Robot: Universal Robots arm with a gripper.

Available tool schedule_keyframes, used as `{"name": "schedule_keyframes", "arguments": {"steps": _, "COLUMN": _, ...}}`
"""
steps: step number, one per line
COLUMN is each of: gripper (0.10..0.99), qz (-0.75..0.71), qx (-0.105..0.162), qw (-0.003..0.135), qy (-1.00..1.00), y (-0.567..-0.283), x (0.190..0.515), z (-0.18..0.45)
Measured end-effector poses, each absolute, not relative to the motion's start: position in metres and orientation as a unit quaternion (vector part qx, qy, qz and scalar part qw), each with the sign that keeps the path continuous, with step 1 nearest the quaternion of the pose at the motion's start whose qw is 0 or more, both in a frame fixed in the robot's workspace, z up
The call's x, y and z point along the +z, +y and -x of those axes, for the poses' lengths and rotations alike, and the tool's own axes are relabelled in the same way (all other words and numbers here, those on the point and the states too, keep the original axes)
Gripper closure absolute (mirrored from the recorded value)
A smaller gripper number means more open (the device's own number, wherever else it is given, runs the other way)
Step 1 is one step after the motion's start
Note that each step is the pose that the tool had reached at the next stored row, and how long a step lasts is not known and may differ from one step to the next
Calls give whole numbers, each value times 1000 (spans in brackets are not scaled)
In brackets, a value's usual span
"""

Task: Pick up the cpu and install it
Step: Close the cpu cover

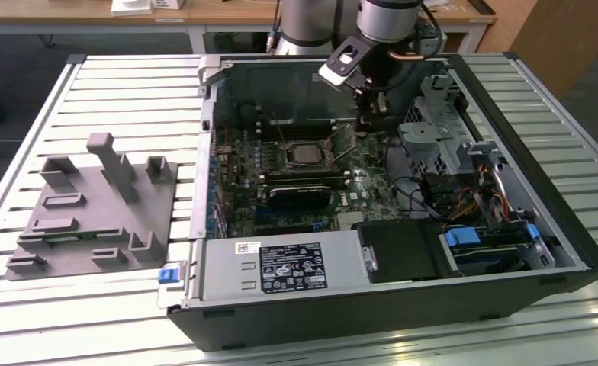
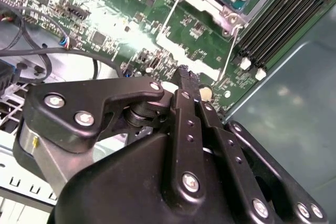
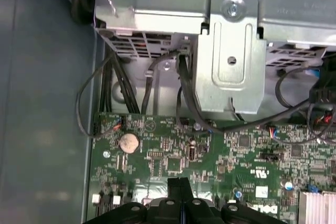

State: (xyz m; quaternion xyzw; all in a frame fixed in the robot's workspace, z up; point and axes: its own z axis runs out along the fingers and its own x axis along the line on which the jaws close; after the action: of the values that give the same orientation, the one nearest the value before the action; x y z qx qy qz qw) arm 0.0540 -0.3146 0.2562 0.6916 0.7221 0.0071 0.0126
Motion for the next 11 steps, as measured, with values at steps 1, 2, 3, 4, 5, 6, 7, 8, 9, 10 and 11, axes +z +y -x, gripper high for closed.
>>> {"name": "schedule_keyframes", "arguments": {"steps": 1, "gripper": 980, "qz": -692, "qx": 7, "qw": 13, "qy": 722, "y": -314, "x": 256, "z": -55}}
{"name": "schedule_keyframes", "arguments": {"steps": 2, "gripper": 980, "qz": -692, "qx": 7, "qw": 13, "qy": 722, "y": -314, "x": 256, "z": -57}}
{"name": "schedule_keyframes", "arguments": {"steps": 3, "gripper": 980, "qz": -692, "qx": 7, "qw": 13, "qy": 722, "y": -314, "x": 255, "z": -58}}
{"name": "schedule_keyframes", "arguments": {"steps": 4, "gripper": 980, "qz": -692, "qx": 7, "qw": 13, "qy": 722, "y": -314, "x": 255, "z": -59}}
{"name": "schedule_keyframes", "arguments": {"steps": 5, "gripper": 980, "qz": -692, "qx": 7, "qw": 13, "qy": 722, "y": -314, "x": 254, "z": -60}}
{"name": "schedule_keyframes", "arguments": {"steps": 6, "gripper": 980, "qz": -692, "qx": 7, "qw": 13, "qy": 722, "y": -314, "x": 253, "z": -60}}
{"name": "schedule_keyframes", "arguments": {"steps": 7, "gripper": 980, "qz": -692, "qx": 7, "qw": 13, "qy": 722, "y": -314, "x": 252, "z": -61}}
{"name": "schedule_keyframes", "arguments": {"steps": 8, "gripper": 980, "qz": -692, "qx": 7, "qw": 13, "qy": 722, "y": -314, "x": 251, "z": -61}}
{"name": "schedule_keyframes", "arguments": {"steps": 9, "gripper": 980, "qz": -692, "qx": 7, "qw": 13, "qy": 722, "y": -314, "x": 250, "z": -61}}
{"name": "schedule_keyframes", "arguments": {"steps": 10, "gripper": 980, "qz": -692, "qx": 7, "qw": 13, "qy": 722, "y": -314, "x": 248, "z": -61}}
{"name": "schedule_keyframes", "arguments": {"steps": 11, "gripper": 980, "qz": -692, "qx": 7, "qw": 13, "qy": 722, "y": -314, "x": 247, "z": -61}}
